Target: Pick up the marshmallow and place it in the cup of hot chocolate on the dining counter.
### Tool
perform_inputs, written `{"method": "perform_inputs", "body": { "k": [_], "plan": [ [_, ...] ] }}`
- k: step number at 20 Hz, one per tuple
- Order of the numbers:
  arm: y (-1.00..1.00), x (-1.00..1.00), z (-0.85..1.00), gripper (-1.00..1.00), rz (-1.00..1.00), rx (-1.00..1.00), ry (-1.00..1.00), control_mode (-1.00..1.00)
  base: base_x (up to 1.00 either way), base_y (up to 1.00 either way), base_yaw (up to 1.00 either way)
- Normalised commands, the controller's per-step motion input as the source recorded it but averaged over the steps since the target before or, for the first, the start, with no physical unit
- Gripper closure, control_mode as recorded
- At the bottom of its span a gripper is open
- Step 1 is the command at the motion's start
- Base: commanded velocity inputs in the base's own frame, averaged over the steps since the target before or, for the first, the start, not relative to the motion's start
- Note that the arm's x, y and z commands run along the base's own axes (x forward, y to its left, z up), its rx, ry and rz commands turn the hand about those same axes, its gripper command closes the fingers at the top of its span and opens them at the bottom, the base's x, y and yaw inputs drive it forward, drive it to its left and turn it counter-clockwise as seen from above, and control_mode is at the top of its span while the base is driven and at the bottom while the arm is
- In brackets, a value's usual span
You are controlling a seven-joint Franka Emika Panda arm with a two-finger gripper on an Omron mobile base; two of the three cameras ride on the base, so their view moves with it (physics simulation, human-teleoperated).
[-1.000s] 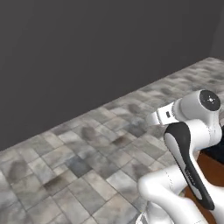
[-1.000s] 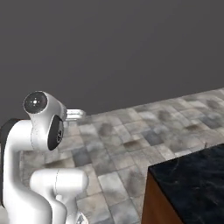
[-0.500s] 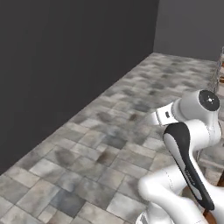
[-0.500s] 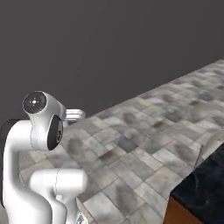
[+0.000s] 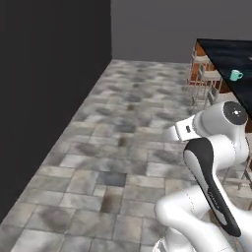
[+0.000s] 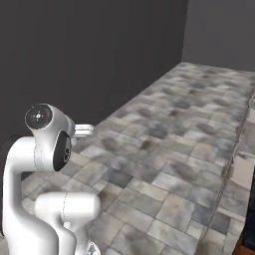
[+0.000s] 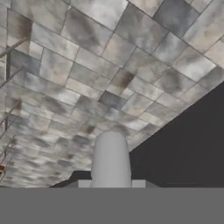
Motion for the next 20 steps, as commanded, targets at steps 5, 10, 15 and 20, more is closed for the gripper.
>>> {"method": "perform_inputs", "body": {
  "k": [5, 10, 15, 20],
  "plan": [
    [0.0, 0.0, 0.0, 1.0, 0.0, 0.0, 0.0, 1.0, 1.0, 0.73, -0.52],
    [0.0, 0.0, 0.0, 1.0, 0.0, 0.0, 0.0, 1.0, 1.0, 0.55, -0.52],
    [0.0, 0.0, 0.0, 1.0, 0.0, 0.0, 0.0, 1.0, 1.0, 0.6, -0.5],
    [0.0, 0.0, 0.0, 1.0, 0.0, 0.0, 0.0, 1.0, 1.0, 0.92, -0.46]
  ]
}}
